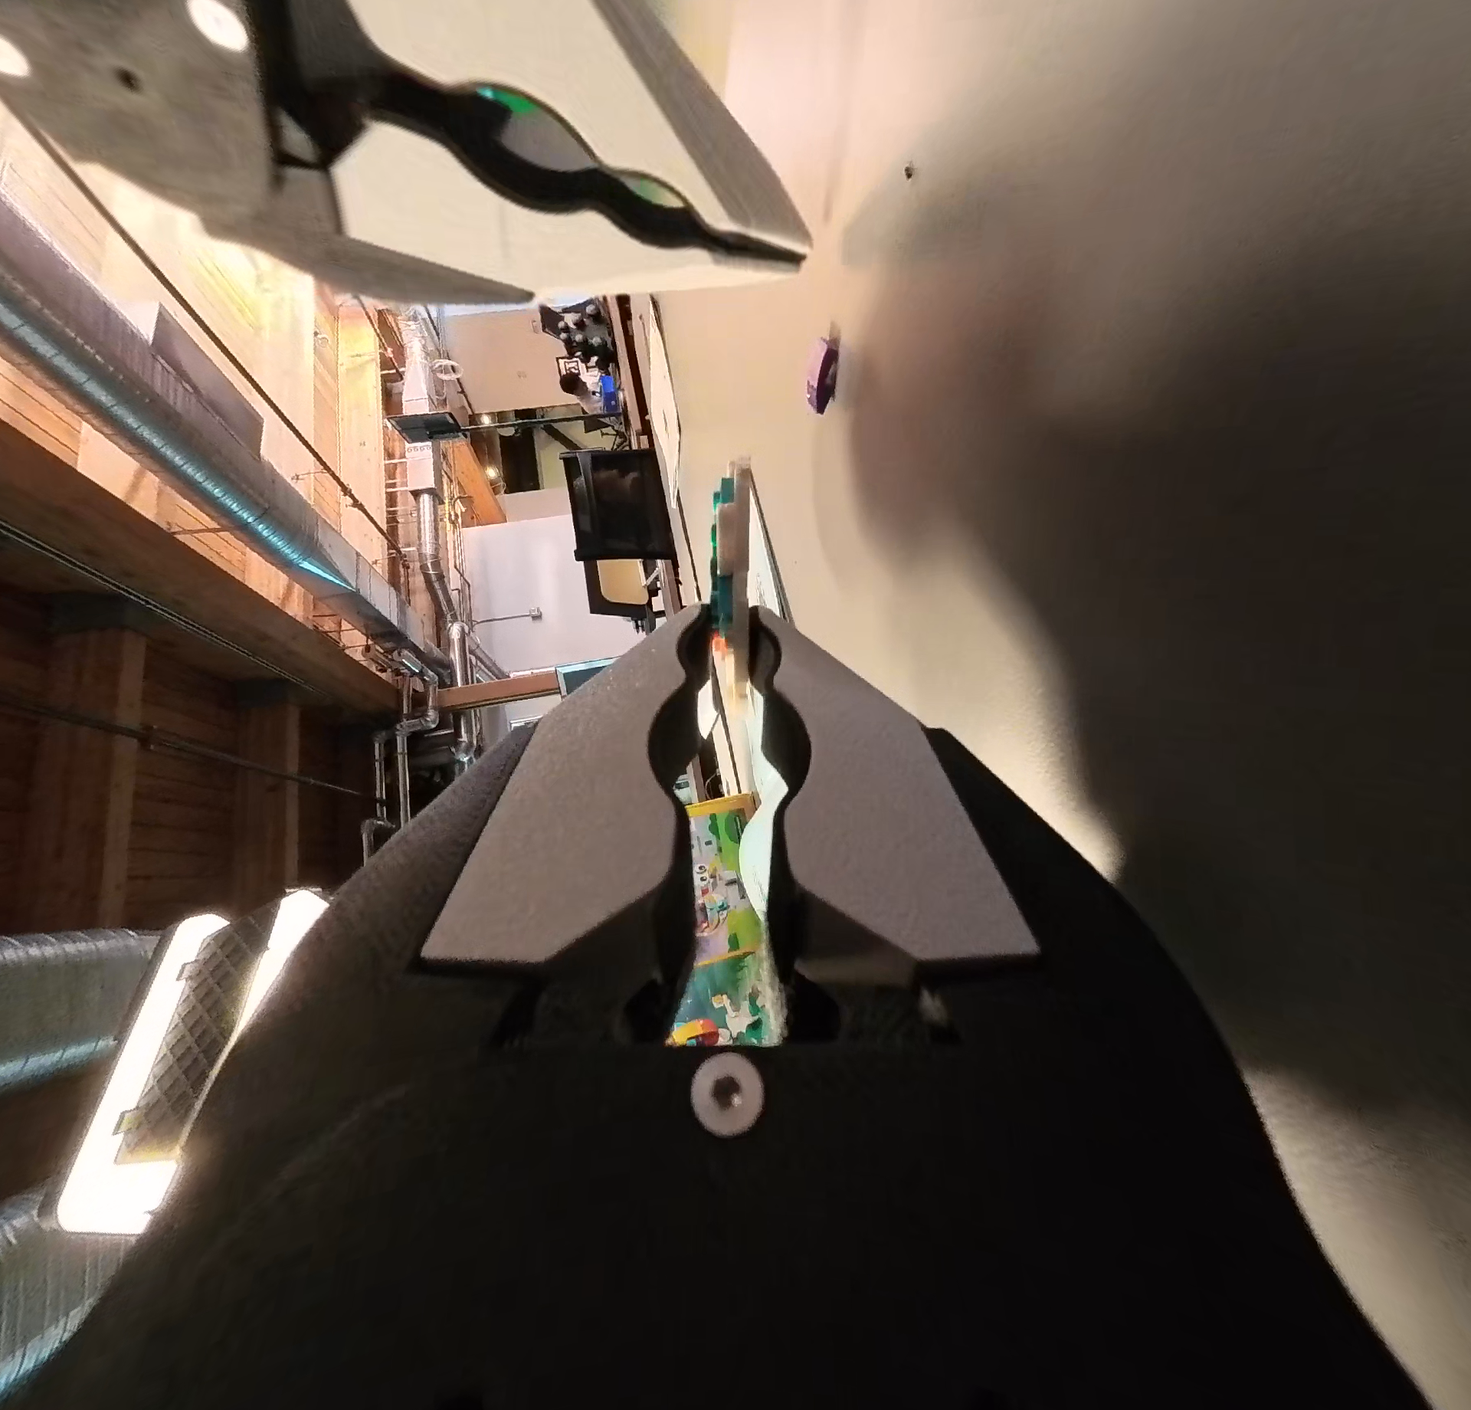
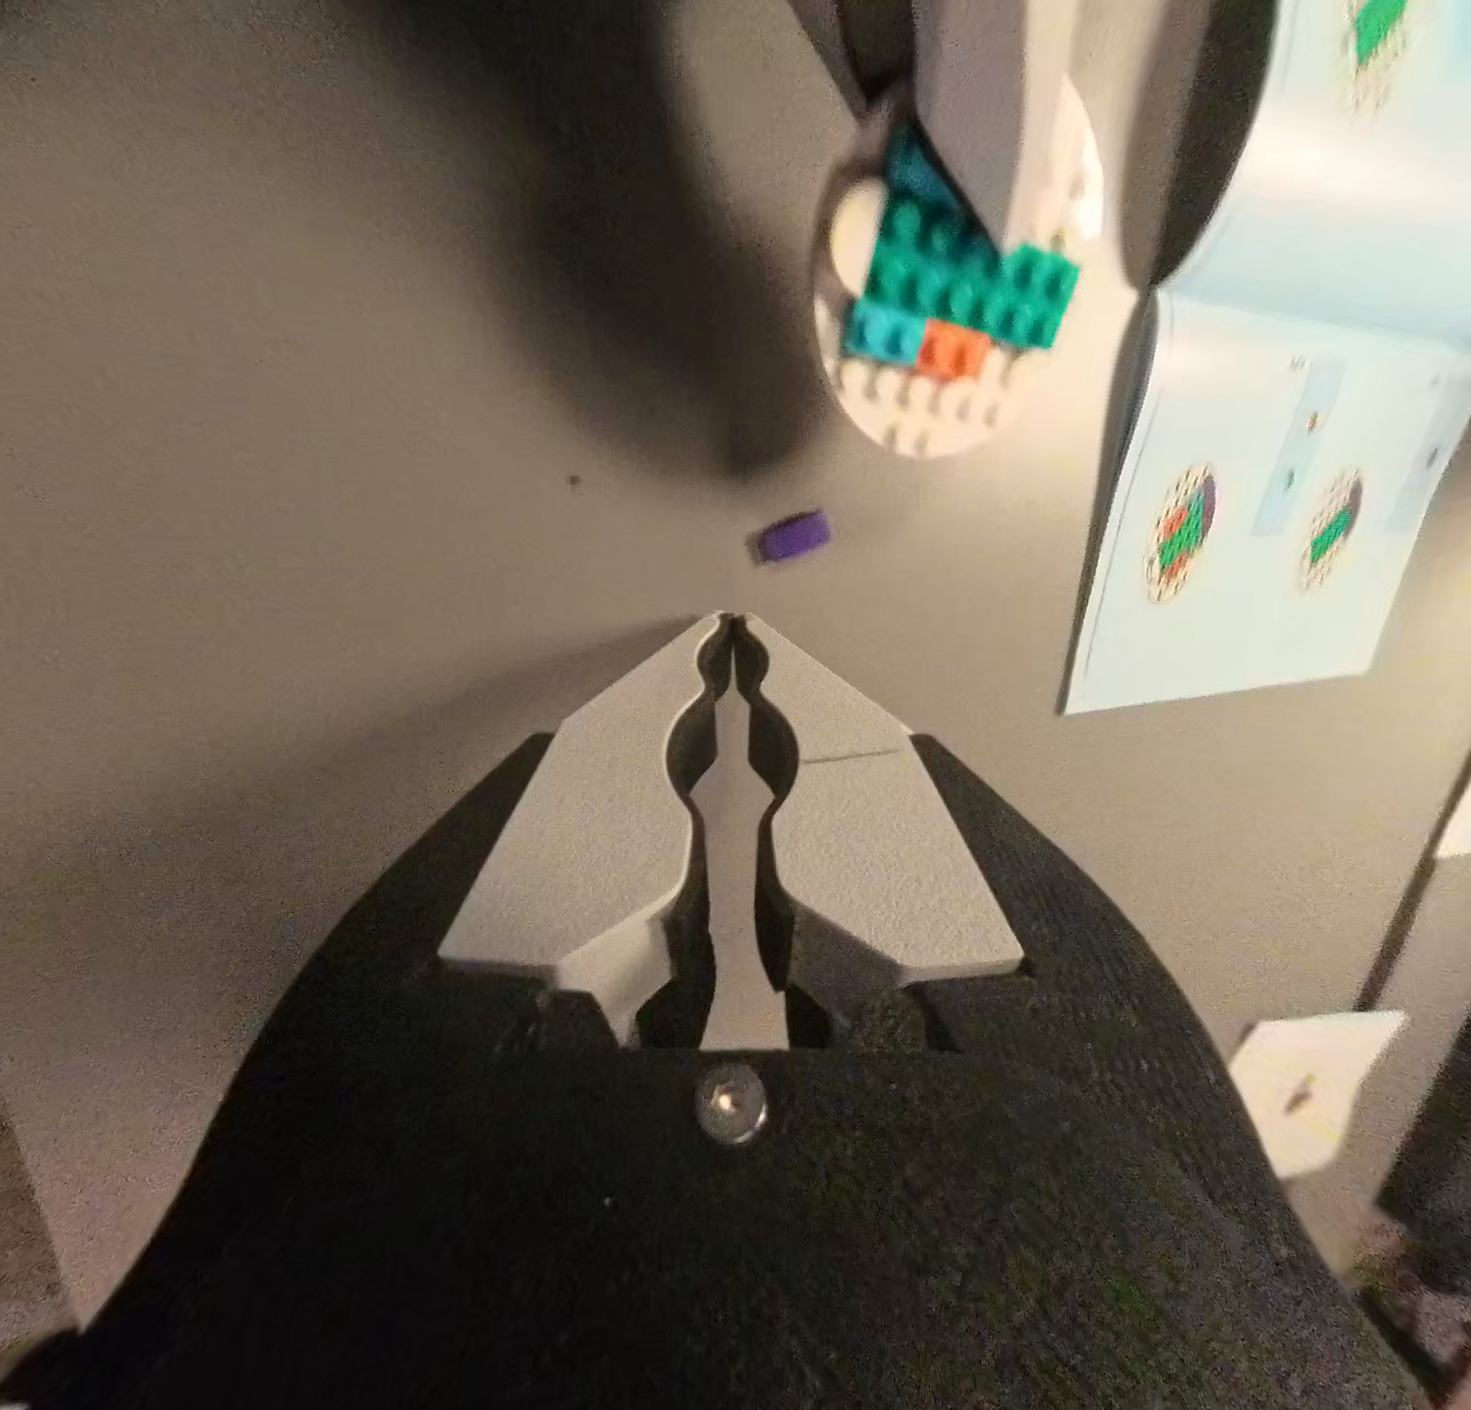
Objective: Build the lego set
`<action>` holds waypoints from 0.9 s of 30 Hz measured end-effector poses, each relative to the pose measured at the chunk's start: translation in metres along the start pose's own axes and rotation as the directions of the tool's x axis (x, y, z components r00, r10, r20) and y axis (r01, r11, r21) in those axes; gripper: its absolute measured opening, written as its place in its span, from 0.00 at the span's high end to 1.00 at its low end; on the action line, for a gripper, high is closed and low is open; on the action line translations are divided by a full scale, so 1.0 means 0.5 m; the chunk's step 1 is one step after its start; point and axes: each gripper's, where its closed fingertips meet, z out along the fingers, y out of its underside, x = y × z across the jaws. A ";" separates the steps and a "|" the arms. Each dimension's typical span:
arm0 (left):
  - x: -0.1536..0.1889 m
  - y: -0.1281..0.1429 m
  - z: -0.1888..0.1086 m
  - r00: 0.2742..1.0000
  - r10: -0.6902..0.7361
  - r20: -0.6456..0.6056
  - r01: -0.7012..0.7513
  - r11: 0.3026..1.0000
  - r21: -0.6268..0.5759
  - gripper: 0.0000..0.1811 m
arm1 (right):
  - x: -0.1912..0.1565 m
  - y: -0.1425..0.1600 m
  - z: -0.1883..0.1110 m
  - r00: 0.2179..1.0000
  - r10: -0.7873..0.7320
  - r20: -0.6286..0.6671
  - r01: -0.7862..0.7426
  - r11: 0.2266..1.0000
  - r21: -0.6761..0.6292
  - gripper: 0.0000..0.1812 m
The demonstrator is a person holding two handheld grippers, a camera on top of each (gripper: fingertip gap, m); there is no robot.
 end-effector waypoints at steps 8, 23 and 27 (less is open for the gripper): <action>0.004 0.000 0.002 1.000 -0.002 -0.006 0.002 1.000 -0.001 0.96 | 0.023 -0.010 0.015 0.949 0.307 0.075 -0.316 0.925 0.211 1.00; 0.002 0.017 0.000 1.000 -0.015 -0.011 0.015 1.000 -0.017 0.96 | 0.035 -0.057 0.017 0.970 0.143 0.194 -0.213 0.886 0.411 0.82; 0.008 0.017 0.001 1.000 -0.015 -0.024 0.014 1.000 -0.015 0.96 | 0.035 -0.055 0.027 0.957 0.101 0.270 -0.211 0.883 0.419 0.85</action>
